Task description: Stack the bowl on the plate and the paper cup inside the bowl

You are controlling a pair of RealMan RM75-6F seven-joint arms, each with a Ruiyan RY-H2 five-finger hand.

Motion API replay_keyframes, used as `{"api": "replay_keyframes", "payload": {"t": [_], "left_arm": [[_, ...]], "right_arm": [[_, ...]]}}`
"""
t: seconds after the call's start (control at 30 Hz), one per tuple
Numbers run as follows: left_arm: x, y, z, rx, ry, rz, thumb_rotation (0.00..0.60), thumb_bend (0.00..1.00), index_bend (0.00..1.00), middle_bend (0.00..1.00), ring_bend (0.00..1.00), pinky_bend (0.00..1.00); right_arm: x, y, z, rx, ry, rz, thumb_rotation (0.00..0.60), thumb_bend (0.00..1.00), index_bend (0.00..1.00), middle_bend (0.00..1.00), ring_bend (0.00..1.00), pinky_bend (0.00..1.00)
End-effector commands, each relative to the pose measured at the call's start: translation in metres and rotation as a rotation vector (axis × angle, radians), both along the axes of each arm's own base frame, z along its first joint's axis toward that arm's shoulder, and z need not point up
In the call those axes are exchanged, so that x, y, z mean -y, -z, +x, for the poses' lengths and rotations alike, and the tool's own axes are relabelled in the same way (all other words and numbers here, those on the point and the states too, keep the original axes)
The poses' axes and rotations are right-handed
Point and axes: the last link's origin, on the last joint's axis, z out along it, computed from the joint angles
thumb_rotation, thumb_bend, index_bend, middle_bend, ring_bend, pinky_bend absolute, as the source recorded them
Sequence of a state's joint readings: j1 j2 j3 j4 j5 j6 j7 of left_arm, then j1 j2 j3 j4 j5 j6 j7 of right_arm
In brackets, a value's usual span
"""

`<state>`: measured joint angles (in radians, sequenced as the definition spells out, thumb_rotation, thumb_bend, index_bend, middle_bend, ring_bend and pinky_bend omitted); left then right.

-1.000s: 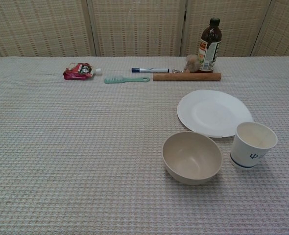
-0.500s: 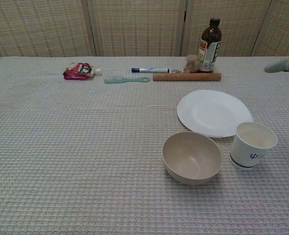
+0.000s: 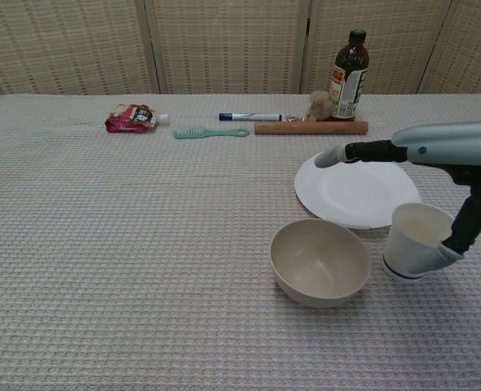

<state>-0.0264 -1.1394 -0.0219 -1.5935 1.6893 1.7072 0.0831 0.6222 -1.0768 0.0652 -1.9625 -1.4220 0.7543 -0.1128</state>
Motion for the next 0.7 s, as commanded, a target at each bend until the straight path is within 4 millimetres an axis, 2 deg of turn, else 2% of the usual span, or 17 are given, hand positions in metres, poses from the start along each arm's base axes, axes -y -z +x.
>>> {"api": "replay_keyframes", "payload": {"t": [0.03,0.33,0.7], "left_arm": [[0.001,-0.002,0.0,0.006,0.003,0.007,0.6,0.26,0.17,0.16,0.11,0.45],[0.005,-0.008,0.001,0.022,0.014,0.021,0.6,0.26,0.17,0.16,0.11,0.45],[0.008,-0.013,0.001,0.035,0.02,0.034,0.6,0.26,0.18,0.16,0.11,0.45]], "right_arm": [[0.004,0.019,0.01,-0.009,-0.005,0.045,0.6,0.0,0.0,0.0,0.0,0.0],[0.011,0.046,0.018,-0.023,-0.003,0.074,0.6,0.0,0.0,0.0,0.0,0.0],[0.017,0.065,0.019,-0.046,0.013,0.093,0.6,0.0,0.0,0.0,0.0,0.0]]}}
